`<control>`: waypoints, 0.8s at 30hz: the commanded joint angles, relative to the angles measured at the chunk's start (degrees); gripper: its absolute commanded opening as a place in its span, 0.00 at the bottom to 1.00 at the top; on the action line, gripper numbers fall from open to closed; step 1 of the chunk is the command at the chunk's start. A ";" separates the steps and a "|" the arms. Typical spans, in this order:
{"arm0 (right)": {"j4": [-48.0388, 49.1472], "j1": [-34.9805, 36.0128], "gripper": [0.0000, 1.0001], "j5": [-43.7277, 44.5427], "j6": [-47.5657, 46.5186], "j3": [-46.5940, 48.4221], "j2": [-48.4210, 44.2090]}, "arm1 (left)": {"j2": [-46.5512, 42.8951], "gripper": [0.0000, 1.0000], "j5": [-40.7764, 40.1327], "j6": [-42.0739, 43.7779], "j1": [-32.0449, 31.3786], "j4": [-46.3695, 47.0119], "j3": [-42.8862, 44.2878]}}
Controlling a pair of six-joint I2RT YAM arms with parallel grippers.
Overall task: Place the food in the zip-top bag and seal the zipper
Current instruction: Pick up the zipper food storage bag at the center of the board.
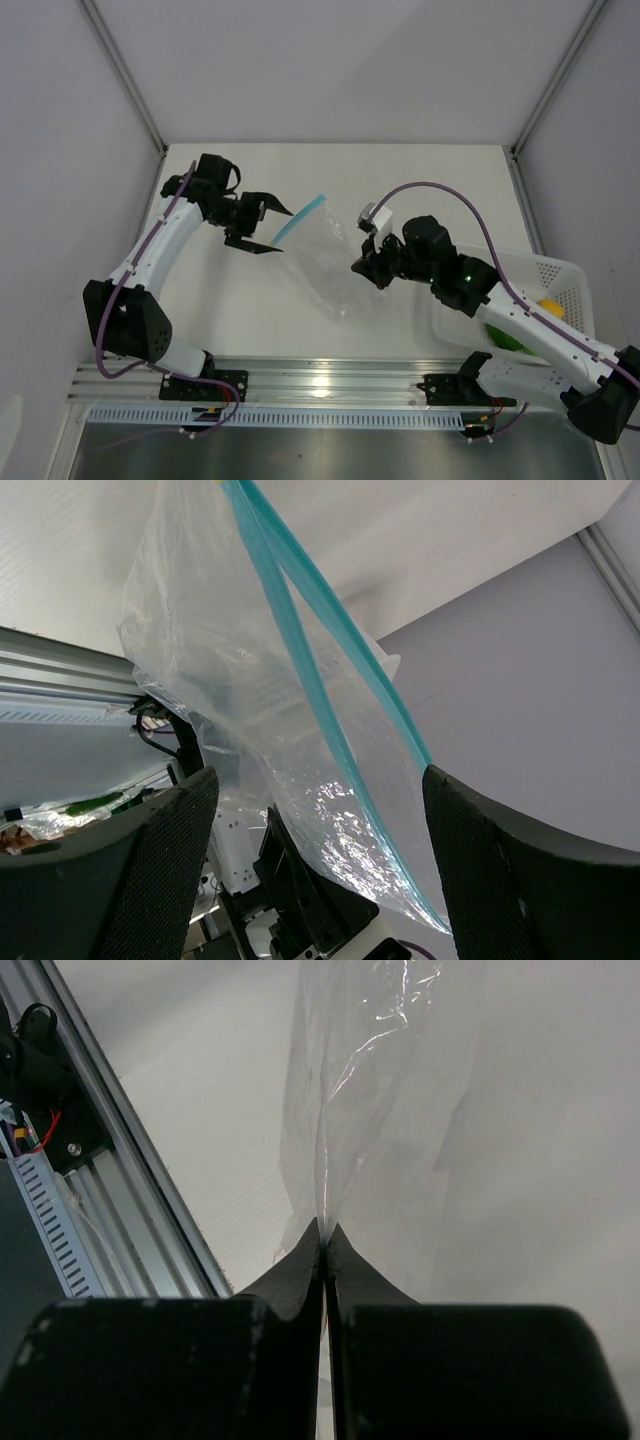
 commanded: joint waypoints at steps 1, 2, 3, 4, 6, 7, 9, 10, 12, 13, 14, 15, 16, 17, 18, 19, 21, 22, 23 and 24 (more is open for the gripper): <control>1.30 0.85 0.00 2.06 -0.90 0.48 -0.82 | -0.57 0.82 1.05 -0.09 -0.77 -1.28 2.25; 1.39 0.94 0.00 2.24 -0.90 0.57 -0.73 | -0.66 0.79 1.05 0.09 -0.95 -1.20 2.16; 1.65 1.03 0.00 2.68 -0.90 0.65 -0.64 | -0.74 0.74 1.48 0.27 -1.12 -0.41 1.55; 1.83 1.11 0.00 2.68 -0.81 0.92 -0.55 | -0.83 0.69 1.75 0.36 -1.30 -0.14 1.37; 2.18 1.29 0.00 3.21 -0.72 1.01 -0.47 | -0.75 0.63 2.88 0.44 -2.26 1.60 0.41; 2.36 1.38 0.00 3.30 -0.63 1.01 -0.47 | -0.48 0.61 3.24 0.53 -2.62 1.96 0.41; 2.09 1.55 0.00 3.30 -0.55 1.44 0.06 | 0.04 0.57 3.42 0.80 -3.41 2.32 0.41; 2.09 1.73 0.00 3.73 -0.54 1.62 0.15 | 0.13 0.54 3.85 1.14 -3.50 2.67 0.32; 2.18 2.08 0.00 4.17 -0.28 1.88 0.15 | 0.05 0.42 4.38 1.24 -3.76 4.33 -0.29; 2.09 2.08 0.00 4.44 -0.11 2.06 0.24 | -0.13 0.34 4.73 1.24 -3.76 5.04 -0.73; 1.83 2.17 0.00 4.44 0.42 2.50 0.41 | -0.57 0.29 5.09 1.32 -3.76 6.09 -1.17; 1.57 2.17 0.00 4.88 0.77 2.67 0.67 | -0.74 0.22 5.52 1.32 -3.76 7.06 -1.96; 1.31 2.17 0.00 5.32 0.86 3.02 1.02 | -0.83 0.07 5.62 2.02 -3.76 8.20 -1.62; 0.35 2.17 0.00 6.54 2.78 3.38 1.38 | -1.09 0.01 5.44 2.72 -3.76 8.90 -1.88; -0.36 2.17 0.00 6.98 3.32 4.34 1.81 | -1.10 0.01 5.09 3.51 -3.76 9.52 -1.18; -1.24 2.17 0.00 7.42 4.02 4.95 3.12 | -1.01 0.01 4.57 5.78 -3.76 9.27 -0.48; -3.87 2.17 0.07 9.09 6.21 6.27 4.19 | -0.31 0.01 1.50 8.87 -3.85 7.69 3.45; -4.75 2.26 0.22 9.53 6.83 7.41 5.15 | 0.13 0.01 0.18 12.54 -4.11 6.72 4.79; -6.15 2.08 0.28 10.23 7.45 7.94 5.33 | 0.57 0.01 -2.27 14.57 -4.29 4.28 7.41; -6.52 2.08 0.38 10.50 8.67 8.21 5.51 | 1.53 0.01 -3.51 18.60 -4.46 3.21 9.96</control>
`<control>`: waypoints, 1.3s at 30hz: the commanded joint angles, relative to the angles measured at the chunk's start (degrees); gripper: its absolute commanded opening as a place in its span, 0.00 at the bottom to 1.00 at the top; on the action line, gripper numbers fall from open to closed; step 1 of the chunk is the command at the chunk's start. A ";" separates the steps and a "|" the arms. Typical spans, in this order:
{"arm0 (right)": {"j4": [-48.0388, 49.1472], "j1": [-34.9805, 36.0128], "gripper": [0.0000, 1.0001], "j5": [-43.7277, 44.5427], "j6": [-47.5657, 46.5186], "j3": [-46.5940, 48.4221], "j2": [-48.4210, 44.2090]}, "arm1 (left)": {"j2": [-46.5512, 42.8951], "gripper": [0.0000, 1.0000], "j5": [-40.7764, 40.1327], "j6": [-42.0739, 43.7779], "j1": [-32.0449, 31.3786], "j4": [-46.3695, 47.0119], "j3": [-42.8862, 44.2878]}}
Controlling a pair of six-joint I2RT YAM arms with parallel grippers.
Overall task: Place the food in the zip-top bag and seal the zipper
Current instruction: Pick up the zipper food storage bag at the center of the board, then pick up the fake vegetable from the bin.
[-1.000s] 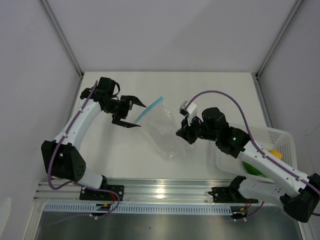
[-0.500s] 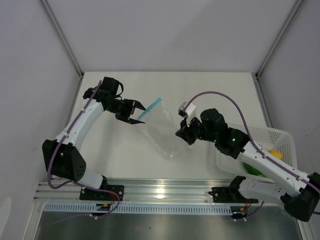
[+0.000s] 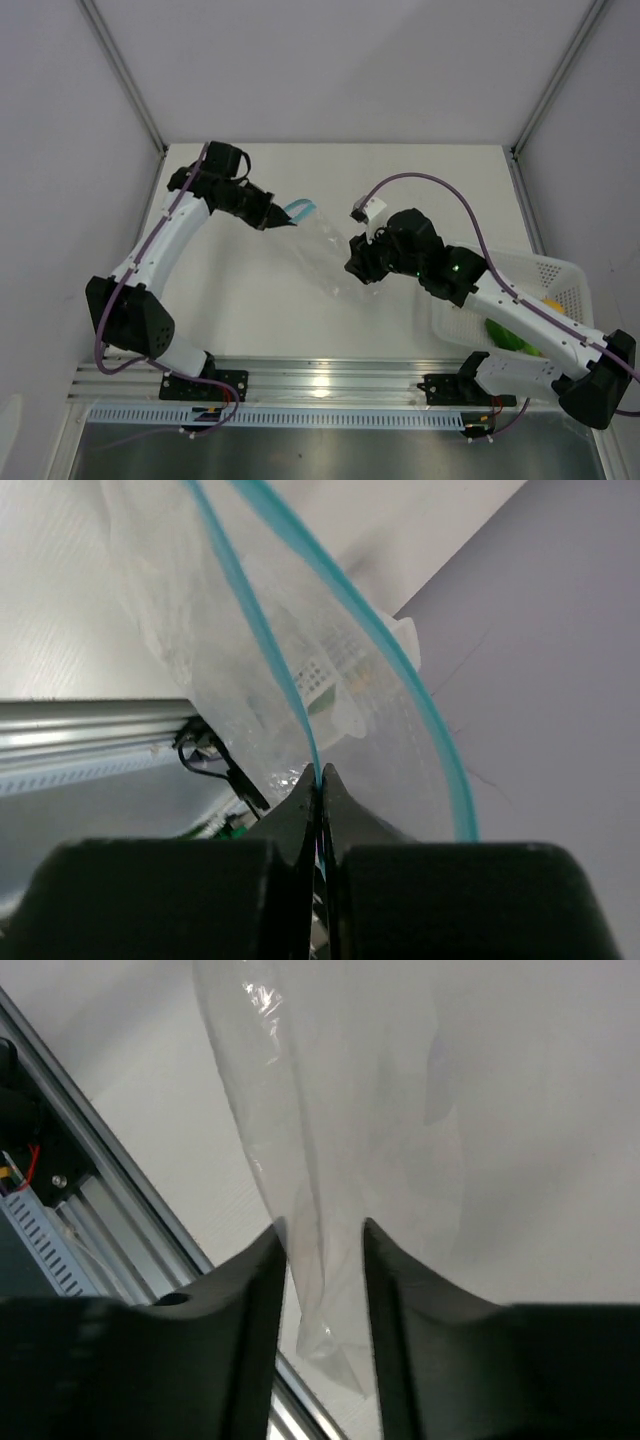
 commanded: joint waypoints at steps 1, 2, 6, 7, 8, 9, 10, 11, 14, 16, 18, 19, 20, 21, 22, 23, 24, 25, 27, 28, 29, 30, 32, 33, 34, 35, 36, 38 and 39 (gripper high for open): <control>-3.39 0.14 0.45 3.07 4.16 4.04 0.44 | 1.03 0.00 -5.79 11.92 -1.49 -2.74 8.78; -3.83 -0.21 0.52 2.81 4.60 4.21 0.26 | 1.47 0.01 -9.29 13.85 -1.84 -5.28 11.40; -5.15 -3.11 0.76 -0.34 7.94 4.92 -1.58 | 3.58 0.00 -16.52 25.35 -4.30 -9.25 18.70; -5.42 -3.99 0.77 -1.05 9.51 5.35 -2.02 | 4.11 0.00 -17.92 27.21 -5.79 -9.78 19.42; -6.29 -4.95 0.79 -1.49 10.39 5.79 -2.81 | 4.20 0.00 -19.50 29.06 -6.67 -10.13 20.73; -6.99 -7.31 0.80 -2.45 11.45 6.23 -3.07 | 4.20 0.01 -22.39 32.03 -7.55 -10.40 21.27; -7.61 -8.90 0.80 -2.81 12.59 6.85 -3.16 | 4.12 0.01 -23.98 33.28 -9.21 -10.66 21.53; -9.70 -10.74 0.81 -3.16 15.30 8.33 -3.08 | 4.20 0.01 -25.30 34.51 -10.28 -10.92 22.32; -16.30 -20.05 0.81 -3.69 20.41 11.41 -1.41 | 5.52 0.01 -31.89 38.91 -14.84 -12.94 24.78; -22.43 -26.56 0.80 -1.43 21.56 12.82 0.70 | 6.13 0.01 -36.55 41.55 -18.17 -13.91 25.66; -25.70 -29.56 0.80 2.00 22.44 13.44 1.84 | 6.49 0.01 -38.84 43.31 -20.30 -13.91 25.67; -28.42 -32.01 0.80 3.85 22.70 13.36 1.84 | 6.58 0.01 -39.98 43.84 -21.87 -13.65 24.88; -29.75 -33.25 0.80 6.65 23.66 13.10 1.93 | 6.58 0.01 -40.34 44.45 -22.58 -13.48 24.53; -31.16 -34.48 0.80 8.68 24.46 12.66 2.11 | 6.40 0.01 -40.70 45.41 -23.98 -13.04 24.18; -33.26 -37.02 0.79 9.57 25.25 12.22 2.11 | 6.14 0.01 -41.13 45.77 -24.61 -11.30 21.82; -33.89 -38.17 0.79 10.27 25.95 11.61 2.20 | 5.79 0.01 -41.14 46.47 -25.31 -10.41 20.84; -34.94 -39.23 0.78 10.54 27.35 10.38 2.11 | 5.09 0.01 -40.96 46.74 -26.19 -9.27 20.05; -35.21 -40.28 0.77 10.81 28.24 9.67 1.93 | 4.82 0.01 -40.18 47.09 -26.54 -8.13 17.17; -36.52 -42.48 0.75 12.12 31.21 8.01 1.93 | 4.56 0.01 -39.12 47.27 -27.07 -5.48 15.74; -36.70 -42.93 0.74 12.74 32.19 7.39 2.19 | 4.38 0.01 -38.16 47.36 -26.99 -4.61 13.82; -36.88 -43.80 0.74 13.00 32.90 6.95 2.46 | 4.21 0.01 -35.63 47.79 -27.07 -2.16 12.93; -37.32 -44.16 0.73 14.57 33.77 6.51 2.72 | 3.77 0.01 -34.64 48.23 -27.07 -0.75 12.05; -37.67 -45.29 0.72 15.73 35.62 5.10 3.34 | 3.15 0.01 -29.21 48.50 -27.07 3.98 8.71; -38.02 -46.00 0.72 16.60 36.06 4.75 3.69 | 2.80 0.01 -28.32 48.50 -27.07 5.23 7.75; -38.46 -46.70 0.72 17.04 37.11 4.13 4.13 | 2.97 0.01 -27.52 48.50 -27.07 6.03 6.69; -38.90 -48.01 0.71 16.79 37.56 3.69 4.22 | 3.49 0.01 -26.21 48.50 -27.07 7.08 6.42; -39.08 -50.12 0.70 16.78 38.69 2.91 4.22 | 3.67 0.01 -25.76 48.85 -27.07 7.61 6.42; -40.04 -51.63 0.70 18.53 39.49 2.37 4.83 | 4.38 0.01 -24.53 49.38 -27.16 8.67 6.42; -39.96 -52.07 0.70 19.15 39.49 2.11 5.18 | 4.81 0.00 -24.27 49.73 -27.07 8.76 6.59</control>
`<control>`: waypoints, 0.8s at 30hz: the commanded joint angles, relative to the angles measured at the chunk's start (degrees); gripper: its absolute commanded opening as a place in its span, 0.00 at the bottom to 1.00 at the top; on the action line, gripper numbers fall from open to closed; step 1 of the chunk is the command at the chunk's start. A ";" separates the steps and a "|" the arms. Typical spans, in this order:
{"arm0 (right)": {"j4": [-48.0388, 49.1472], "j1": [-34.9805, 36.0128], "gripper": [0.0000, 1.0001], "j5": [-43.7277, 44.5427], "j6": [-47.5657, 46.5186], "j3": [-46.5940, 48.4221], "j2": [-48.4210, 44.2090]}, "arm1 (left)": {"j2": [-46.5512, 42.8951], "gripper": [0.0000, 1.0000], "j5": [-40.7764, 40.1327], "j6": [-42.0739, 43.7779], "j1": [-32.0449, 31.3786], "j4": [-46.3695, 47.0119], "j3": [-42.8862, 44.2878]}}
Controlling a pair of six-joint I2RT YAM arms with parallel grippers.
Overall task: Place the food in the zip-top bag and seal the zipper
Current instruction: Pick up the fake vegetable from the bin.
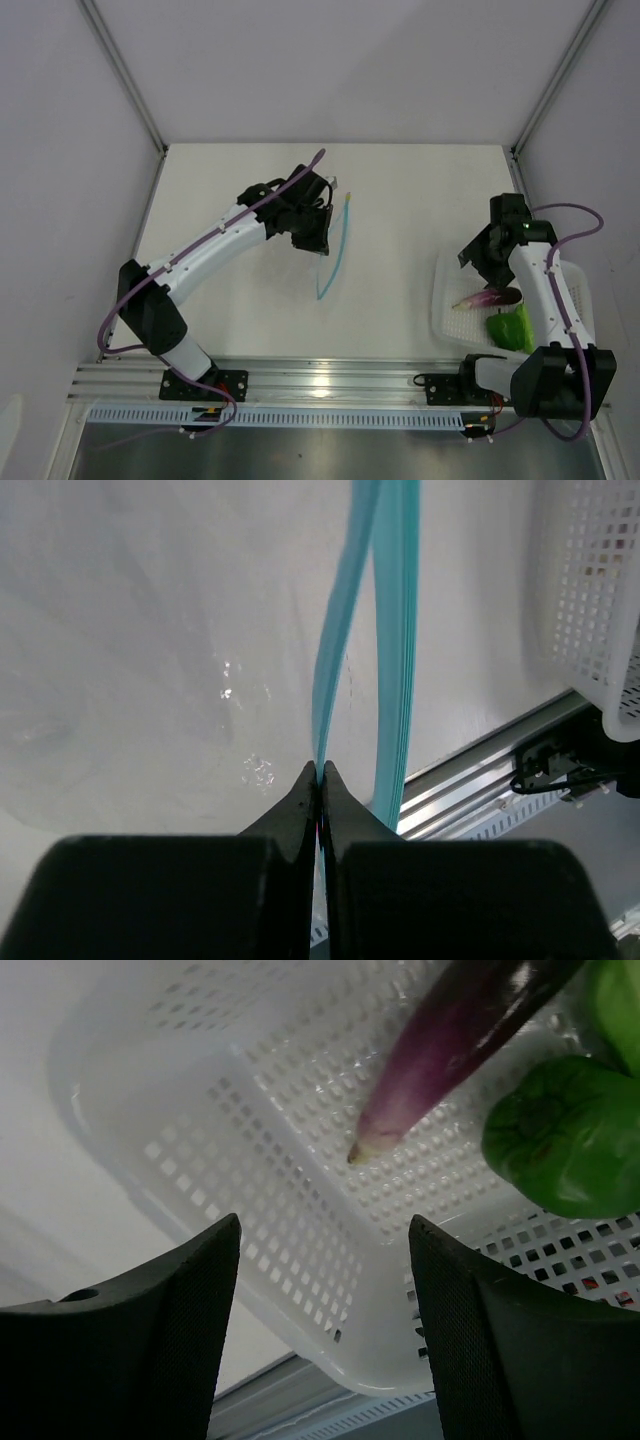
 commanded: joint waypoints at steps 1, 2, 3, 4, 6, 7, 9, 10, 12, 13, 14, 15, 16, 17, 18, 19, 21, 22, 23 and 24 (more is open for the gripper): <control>-1.62 -2.45 0.70 4.58 3.39 -1.58 0.83 | -0.80 0.01 4.06 2.41 -0.30 5.42 0.45; -0.31 -3.59 0.70 4.84 3.21 -2.20 0.92 | -0.80 0.01 4.67 2.50 -0.21 5.94 0.28; 0.39 -3.95 0.70 5.02 3.21 -2.82 1.27 | -0.88 0.01 5.12 2.85 -0.30 6.29 0.02; 1.18 -4.13 0.70 4.93 2.95 -4.04 2.06 | -0.89 0.01 5.55 3.03 -0.30 6.73 -0.07; 3.73 -5.27 0.71 5.11 2.77 -5.36 3.03 | -0.89 0.01 6.79 3.46 -0.21 7.09 0.01; 4.87 -5.79 0.71 4.93 2.08 -6.15 3.47 | -0.80 0.01 7.05 3.99 -0.21 6.91 0.10; 7.07 -7.89 0.71 5.11 1.81 -7.65 5.23 | -0.88 0.01 7.66 4.87 -0.21 6.65 0.36; 7.78 -8.34 0.71 5.63 1.46 -8.01 5.67 | -0.97 0.01 7.93 5.22 -0.21 6.74 0.19; 9.97 -9.31 0.70 6.25 0.49 -8.88 6.81 | -1.06 0.01 8.46 6.10 -0.12 6.56 0.36; 10.59 -9.66 0.70 6.60 0.23 -9.15 7.25 | -0.97 0.01 8.55 6.36 -0.12 6.56 0.36; 11.47 -10.01 0.70 6.78 -0.04 -9.41 7.69 | -0.80 0.01 8.55 6.54 -0.21 6.56 0.54; 11.82 -11.15 0.70 6.69 -0.04 -10.11 8.56 | -0.54 0.01 8.98 6.89 -0.12 6.30 1.06; 13.13 -11.68 0.70 5.82 -0.13 -10.64 8.92 | -0.27 0.01 9.42 7.16 -0.12 5.95 1.15; 14.02 -12.03 0.70 5.55 -0.22 -11.08 9.27 | 0.08 0.01 9.86 7.42 -0.12 5.86 1.42; 14.98 -12.30 0.70 5.11 -0.39 -12.04 10.06 | 0.26 0.01 10.21 7.77 -0.12 5.86 1.68; 17.08 -12.82 0.69 4.85 -0.74 -12.31 10.59 | 0.43 0.01 10.74 7.95 -0.12 5.94 1.60; 18.85 -12.83 0.66 4.41 -1.09 -12.67 11.82 | 0.70 0.01 11.44 8.39 -0.04 6.12 2.03; 20.25 -12.83 0.65 3.80 -1.27 -12.67 13.48 | 0.87 0.00 12.14 8.56 -0.04 6.12 2.12; 20.61 -12.83 0.64 2.83 -1.44 -12.58 14.45 | 1.13 0.00 12.32 8.65 -0.04 6.12 2.47; 20.79 -12.83 0.62 2.39 -1.45 -12.49 16.11 | 1.48 0.01 12.50 8.74 0.05 6.12 2.73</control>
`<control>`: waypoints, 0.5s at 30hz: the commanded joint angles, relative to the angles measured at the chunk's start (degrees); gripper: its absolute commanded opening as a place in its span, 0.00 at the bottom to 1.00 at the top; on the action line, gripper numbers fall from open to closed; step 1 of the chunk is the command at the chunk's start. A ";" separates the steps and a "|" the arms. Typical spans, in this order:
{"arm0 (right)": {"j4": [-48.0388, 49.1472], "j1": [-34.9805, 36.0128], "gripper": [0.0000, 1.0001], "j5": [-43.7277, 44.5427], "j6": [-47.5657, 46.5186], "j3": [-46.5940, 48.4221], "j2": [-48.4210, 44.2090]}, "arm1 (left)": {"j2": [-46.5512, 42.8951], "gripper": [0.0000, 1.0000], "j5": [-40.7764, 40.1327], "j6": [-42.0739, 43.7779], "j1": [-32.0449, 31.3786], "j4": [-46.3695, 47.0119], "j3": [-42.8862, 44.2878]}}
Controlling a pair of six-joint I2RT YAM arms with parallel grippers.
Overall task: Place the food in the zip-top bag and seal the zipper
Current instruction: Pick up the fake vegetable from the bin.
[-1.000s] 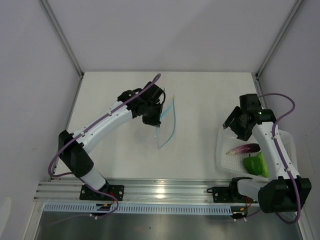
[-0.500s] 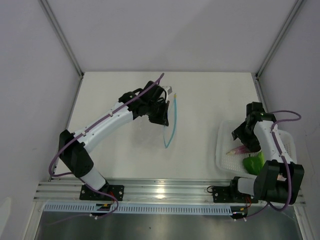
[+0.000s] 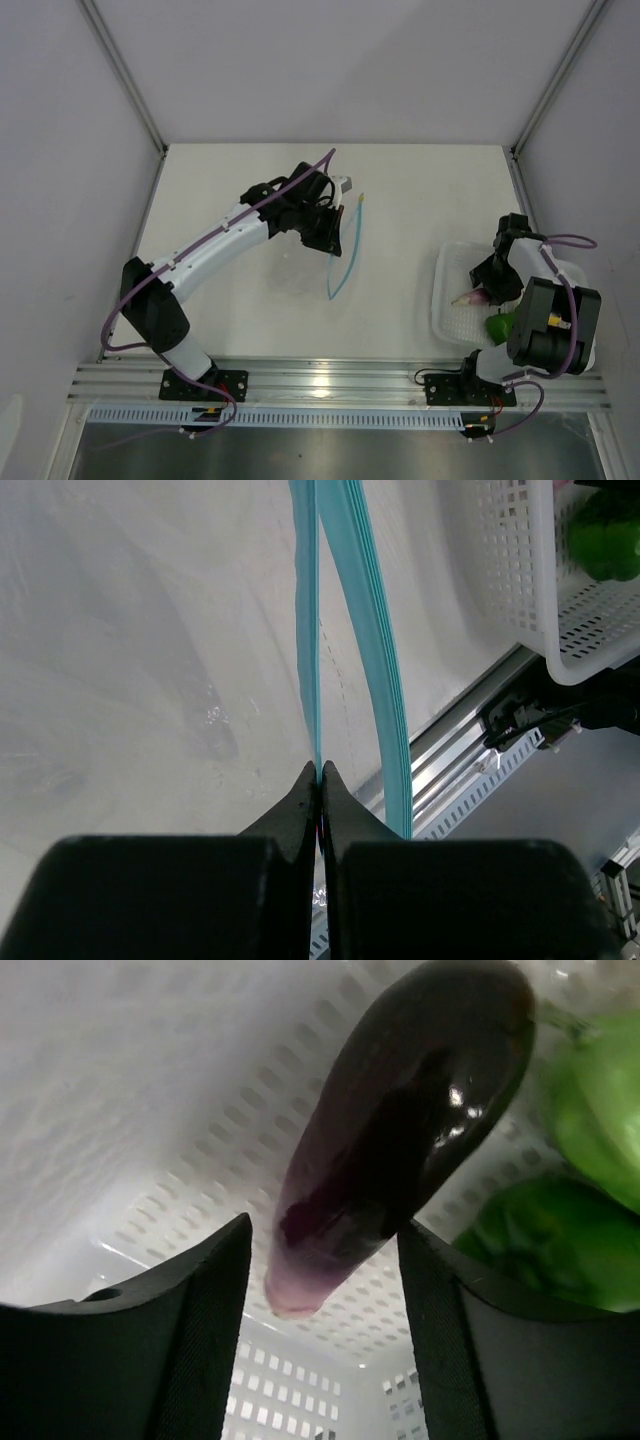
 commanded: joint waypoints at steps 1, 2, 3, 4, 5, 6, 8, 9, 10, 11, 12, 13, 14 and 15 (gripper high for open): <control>5.29 -0.20 0.60 -1.44 -0.96 -0.14 3.62 | 0.94 0.00 3.06 2.27 0.03 0.79 3.15; 5.47 -0.20 0.58 -1.97 -1.05 -0.14 4.24 | 1.20 0.01 3.41 2.36 0.03 0.44 3.42; 5.39 -0.20 0.50 -2.23 -1.40 -0.14 4.51 | 1.55 0.01 3.41 2.36 0.12 0.26 3.77; 5.04 -0.02 0.43 -2.41 -1.67 -0.32 4.25 | 1.64 0.01 3.41 2.27 0.21 0.26 3.94; 4.78 0.24 0.35 -2.50 -1.84 -0.49 3.64 | 1.82 0.01 3.50 2.27 0.21 0.09 4.12; 4.51 0.50 0.23 -2.67 -2.02 -0.67 2.85 | 1.99 0.01 3.59 2.10 0.29 -0.09 4.56; 4.33 0.94 0.13 -4.60 -3.51 -1.63 -0.84 | 2.70 0.01 4.72 1.57 0.56 -0.27 4.82; 3.72 0.95 0.01 -6.26 -4.04 -1.72 -2.07 | 3.05 0.01 5.08 1.39 0.56 -0.27 5.00; 3.37 1.12 0.00 -6.89 -4.39 -1.81 -3.47 | 3.57 0.01 5.43 1.22 0.73 -0.27 5.00; 3.02 1.30 0.00 -7.76 -5.35 -1.81 -6.19 | 3.67 0.00 5.61 0.87 0.73 -0.18 5.00; 2.58 1.73 0.00 -8.56 -5.97 -1.55 -7.69 | 3.93 0.01 5.52 0.52 0.82 -0.27 5.35; 0.75 2.09 0.00 -8.91 -6.41 -1.11 -9.10 | 4.10 0.01 5.52 0.25 0.91 -0.27 5.70; -0.40 2.61 0.00 -9.18 -7.20 0.28 -11.81 | 4.37 0.01 5.61 -0.19 0.91 -0.35 5.79; -2.59 3.75 0.00 -9.61 -7.56 1.25 -13.06 | 4.63 0.01 5.87 -0.28 0.91 -0.53 6.49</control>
